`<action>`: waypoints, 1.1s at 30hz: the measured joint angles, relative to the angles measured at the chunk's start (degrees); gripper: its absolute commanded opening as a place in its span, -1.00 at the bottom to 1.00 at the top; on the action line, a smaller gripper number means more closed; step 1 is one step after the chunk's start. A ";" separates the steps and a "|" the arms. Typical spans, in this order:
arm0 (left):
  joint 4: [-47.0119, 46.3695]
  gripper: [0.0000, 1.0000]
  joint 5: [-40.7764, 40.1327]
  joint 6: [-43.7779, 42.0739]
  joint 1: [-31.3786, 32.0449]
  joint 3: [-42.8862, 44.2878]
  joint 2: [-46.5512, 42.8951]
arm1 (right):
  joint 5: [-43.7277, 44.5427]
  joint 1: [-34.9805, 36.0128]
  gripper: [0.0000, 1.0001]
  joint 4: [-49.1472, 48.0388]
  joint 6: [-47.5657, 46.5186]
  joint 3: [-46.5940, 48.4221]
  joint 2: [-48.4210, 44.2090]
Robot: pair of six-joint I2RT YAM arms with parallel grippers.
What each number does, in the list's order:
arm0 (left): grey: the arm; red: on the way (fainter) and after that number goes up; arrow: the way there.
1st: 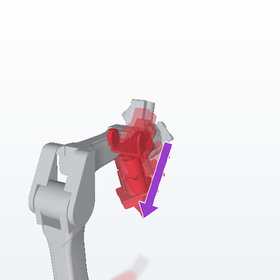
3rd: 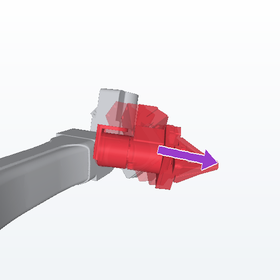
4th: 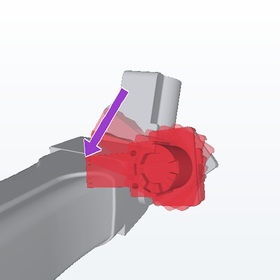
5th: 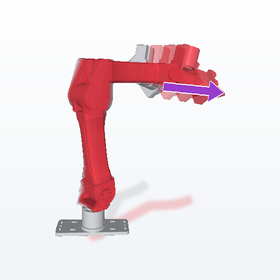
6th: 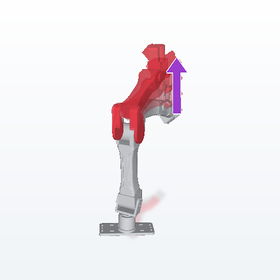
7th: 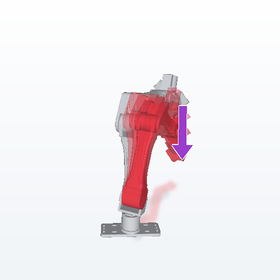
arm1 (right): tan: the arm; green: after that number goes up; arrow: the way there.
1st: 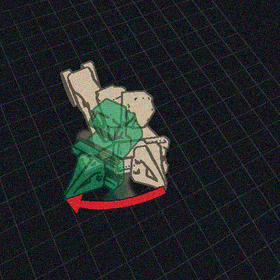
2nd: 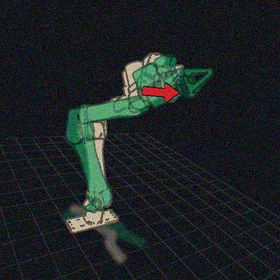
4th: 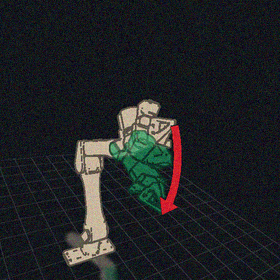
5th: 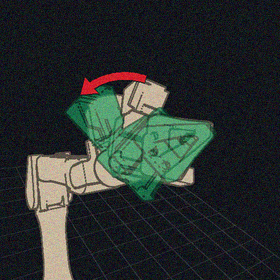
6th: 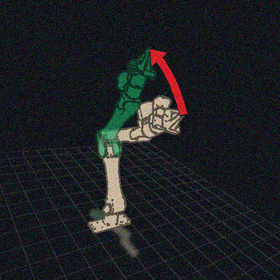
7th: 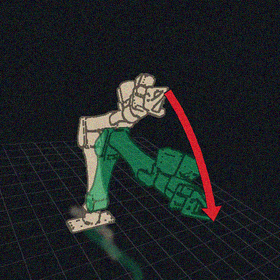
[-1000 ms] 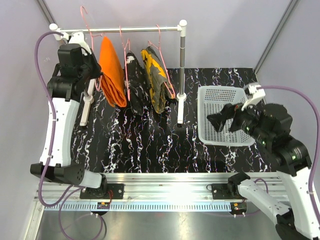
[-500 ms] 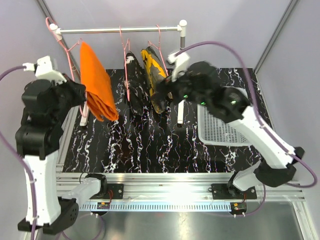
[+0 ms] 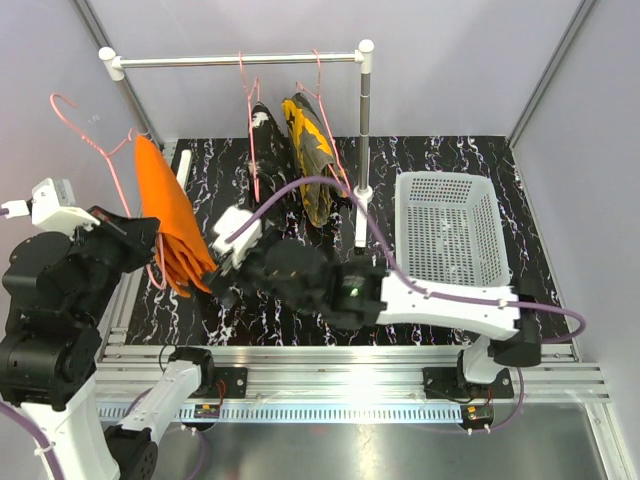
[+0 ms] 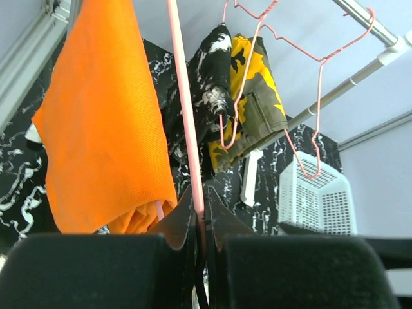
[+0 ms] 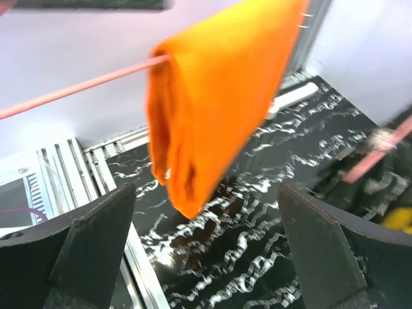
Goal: Remove the trousers from the hanger
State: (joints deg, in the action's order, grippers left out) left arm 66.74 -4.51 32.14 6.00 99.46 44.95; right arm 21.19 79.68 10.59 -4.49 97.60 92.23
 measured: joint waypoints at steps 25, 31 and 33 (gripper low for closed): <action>1.40 -1.00 6.93 6.27 0.00 7.26 -1.38 | 12.13 -1.64 0.60 -14.38 -6.60 0.94 16.72; 1.46 -1.00 7.61 6.47 0.00 7.28 -1.11 | 11.98 -1.57 0.59 -16.74 -9.57 0.13 16.70; 1.46 -1.00 7.87 6.54 0.00 7.28 -1.07 | 11.10 -1.57 0.61 -18.49 -10.27 0.02 16.70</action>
State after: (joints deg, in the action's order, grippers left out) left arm 68.20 3.36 38.68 6.00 106.74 43.88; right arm 32.29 78.11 -7.90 -14.76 97.62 108.92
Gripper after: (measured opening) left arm 0.030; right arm 0.795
